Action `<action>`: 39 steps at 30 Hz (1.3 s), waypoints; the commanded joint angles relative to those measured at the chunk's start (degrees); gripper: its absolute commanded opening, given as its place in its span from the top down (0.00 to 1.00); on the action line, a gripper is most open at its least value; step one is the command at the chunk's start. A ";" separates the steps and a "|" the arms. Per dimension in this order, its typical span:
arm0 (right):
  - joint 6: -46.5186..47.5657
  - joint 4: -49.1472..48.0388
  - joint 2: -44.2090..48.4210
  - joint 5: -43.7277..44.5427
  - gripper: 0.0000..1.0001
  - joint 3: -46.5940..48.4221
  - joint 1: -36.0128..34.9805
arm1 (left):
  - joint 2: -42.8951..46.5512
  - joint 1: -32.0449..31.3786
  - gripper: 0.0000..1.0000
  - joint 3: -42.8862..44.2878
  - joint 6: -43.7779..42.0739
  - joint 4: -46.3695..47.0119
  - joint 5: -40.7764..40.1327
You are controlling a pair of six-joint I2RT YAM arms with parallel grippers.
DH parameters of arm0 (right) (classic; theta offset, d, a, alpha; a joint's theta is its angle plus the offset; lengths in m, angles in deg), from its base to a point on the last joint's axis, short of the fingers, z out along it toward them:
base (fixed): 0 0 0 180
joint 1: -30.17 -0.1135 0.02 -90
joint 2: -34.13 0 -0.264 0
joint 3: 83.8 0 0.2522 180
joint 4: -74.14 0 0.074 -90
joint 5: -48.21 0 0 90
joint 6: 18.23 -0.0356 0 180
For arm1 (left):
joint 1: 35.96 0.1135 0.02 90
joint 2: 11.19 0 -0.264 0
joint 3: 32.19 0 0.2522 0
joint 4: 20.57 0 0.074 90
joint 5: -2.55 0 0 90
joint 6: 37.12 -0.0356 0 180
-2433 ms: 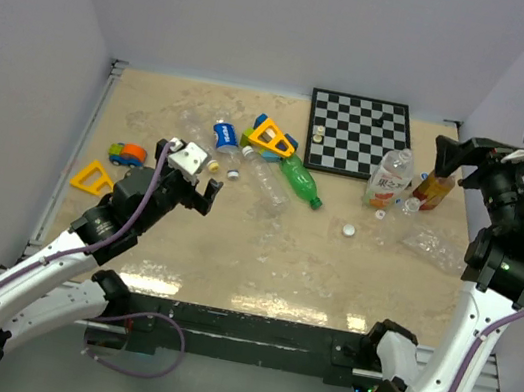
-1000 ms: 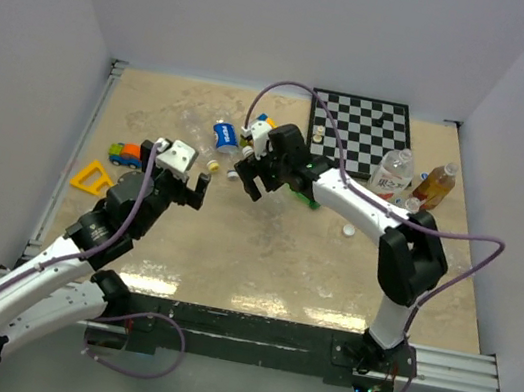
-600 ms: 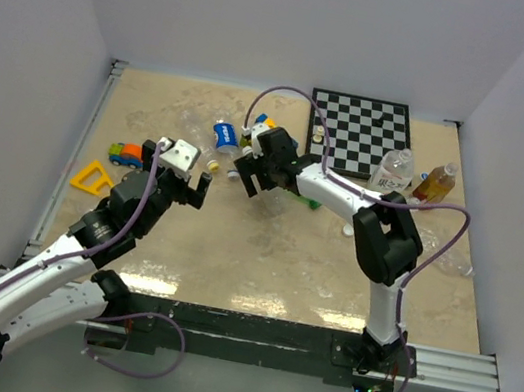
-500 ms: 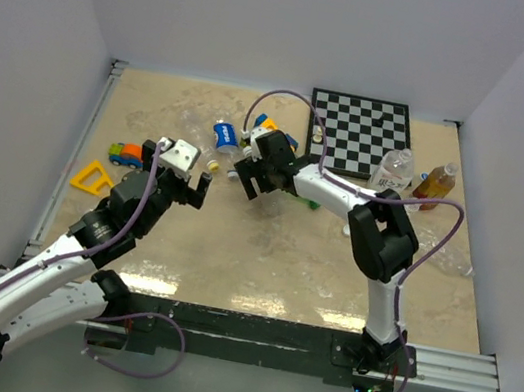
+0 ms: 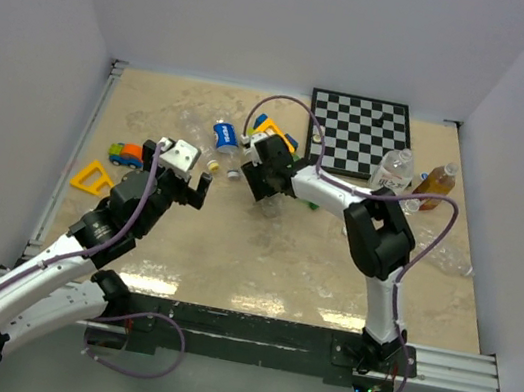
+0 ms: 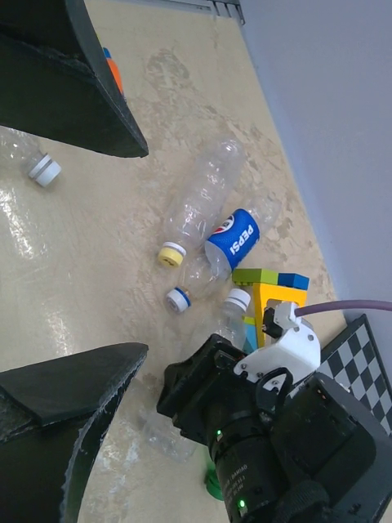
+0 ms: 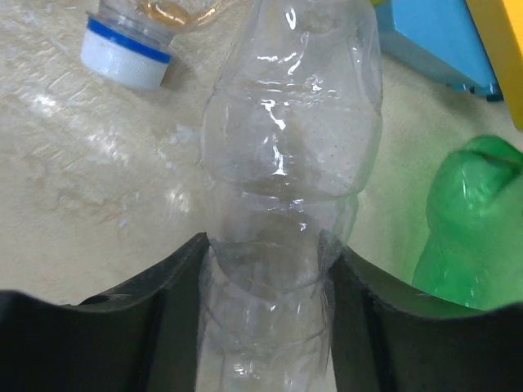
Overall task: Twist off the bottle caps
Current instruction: Pick up the plastic bottle at the center of the board.
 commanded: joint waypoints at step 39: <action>47.01 6.68 44.75 -47.33 0.89 -22.43 8.19 | -14.55 25.96 0.00 10.05 33.25 11.42 81.54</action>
